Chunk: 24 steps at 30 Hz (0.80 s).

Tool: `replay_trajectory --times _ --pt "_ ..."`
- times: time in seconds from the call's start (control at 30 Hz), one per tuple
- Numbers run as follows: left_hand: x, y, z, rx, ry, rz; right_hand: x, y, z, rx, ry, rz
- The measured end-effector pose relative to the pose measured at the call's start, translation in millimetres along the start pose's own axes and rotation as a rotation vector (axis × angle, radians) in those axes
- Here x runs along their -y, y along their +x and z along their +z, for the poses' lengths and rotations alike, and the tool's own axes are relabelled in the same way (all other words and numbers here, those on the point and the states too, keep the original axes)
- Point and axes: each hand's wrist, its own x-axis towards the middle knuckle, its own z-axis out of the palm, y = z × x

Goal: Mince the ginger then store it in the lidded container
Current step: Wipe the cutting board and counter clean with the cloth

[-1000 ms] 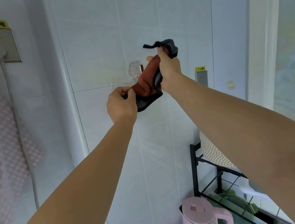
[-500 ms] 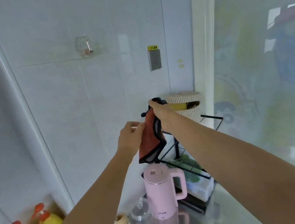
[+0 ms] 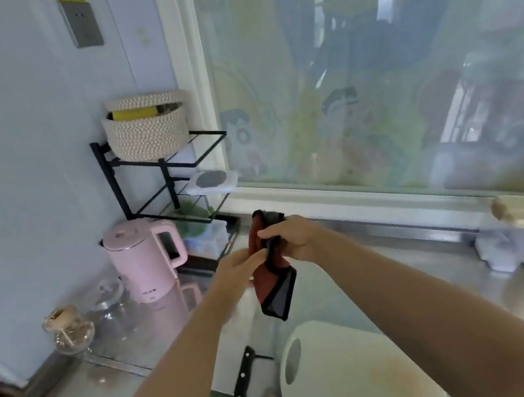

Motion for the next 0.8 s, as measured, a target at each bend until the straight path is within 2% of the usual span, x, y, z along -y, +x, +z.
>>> replay_trajectory --times 0.27,0.43,0.5,0.6,0.7,0.73,0.8 --pt "65 -66 110 0.332 0.025 -0.19 -107 -89 -112 -0.203 0.003 0.164" --pt "100 -94 132 0.408 0.31 -0.338 -157 -132 -140 -0.367 -0.044 0.185" --pt "113 -102 135 0.405 0.387 -0.348 -175 -144 -145 -0.452 -0.059 0.185" --pt "130 -116 134 0.399 0.492 -0.219 -204 -157 -149 -0.595 -0.014 0.171" --pt "149 -135 126 0.412 0.442 -0.194 -230 -173 -144 -0.704 0.021 0.156" --pt "155 -141 123 0.357 0.375 -0.23 -239 -180 -140 -0.728 -0.004 0.158" --pt "169 -147 112 0.135 0.228 -0.326 -257 -195 -132 -0.762 -0.072 0.164"
